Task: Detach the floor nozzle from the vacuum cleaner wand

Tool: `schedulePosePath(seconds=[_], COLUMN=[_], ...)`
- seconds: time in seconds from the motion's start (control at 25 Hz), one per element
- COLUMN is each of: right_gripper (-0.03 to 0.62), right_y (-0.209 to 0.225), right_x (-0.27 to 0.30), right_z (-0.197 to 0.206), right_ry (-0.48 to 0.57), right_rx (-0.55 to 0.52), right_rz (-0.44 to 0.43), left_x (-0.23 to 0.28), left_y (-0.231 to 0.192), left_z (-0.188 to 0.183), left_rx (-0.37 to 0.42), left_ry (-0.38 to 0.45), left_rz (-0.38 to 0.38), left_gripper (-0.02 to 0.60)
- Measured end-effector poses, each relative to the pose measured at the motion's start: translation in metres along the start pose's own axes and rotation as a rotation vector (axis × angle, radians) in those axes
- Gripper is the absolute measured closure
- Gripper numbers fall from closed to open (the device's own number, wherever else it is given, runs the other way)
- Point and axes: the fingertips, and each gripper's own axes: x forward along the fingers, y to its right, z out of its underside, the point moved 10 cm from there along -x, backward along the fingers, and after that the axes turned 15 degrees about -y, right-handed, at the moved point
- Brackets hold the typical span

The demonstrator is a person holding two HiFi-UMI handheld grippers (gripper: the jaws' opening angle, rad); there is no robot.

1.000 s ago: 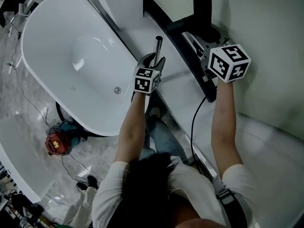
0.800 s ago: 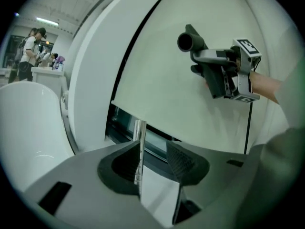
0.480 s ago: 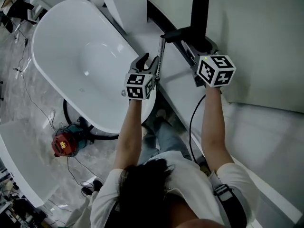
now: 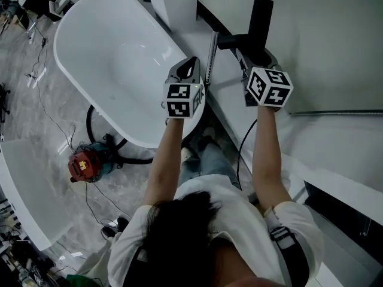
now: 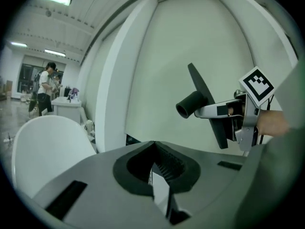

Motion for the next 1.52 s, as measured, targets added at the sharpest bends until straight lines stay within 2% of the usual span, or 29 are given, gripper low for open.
schedulePosePath(seconds=[0.16,0.28,0.36,0.6,0.88,1.08,1.52], right_gripper=[0.375,0.375,0.375,0.375,0.375,0.375,0.375], right_y=[-0.034,-0.060,-0.065,-0.086,-0.101,-0.116,-0.126], right_x=[-0.030,-0.044,-0.059,-0.080,-0.100,-0.102,-0.104], right_z=[0.026,0.042,0.051,0.073,0.093,0.104,0.116], right_ry=[0.001,0.016,0.007,-0.005,0.033,0.016,0.028], right_rx=[-0.025,-0.002,0.001,-0.025,0.037,-0.028,-0.052], right_rz=[0.019,0.004,0.016,0.044,0.076,0.114,0.119], left_x=[-0.045,-0.079,-0.088,-0.110,-0.136,-0.145,-0.144], left_y=[0.012,0.015,0.027,0.035,0.037,0.035,0.044], left_z=[0.011,0.011,0.012,0.022,0.037,0.041,0.054], left_rx=[-0.008,0.018,0.007,-0.034,-0.010,-0.029,-0.013], left_ry=[0.001,0.008,0.010,0.014,0.031,0.045,0.061], left_rz=[-0.032,-0.059,-0.043,-0.020,-0.022,-0.019,-0.009], left_gripper=[0.578,0.578,0.578,0.578,0.578,0.578,0.578])
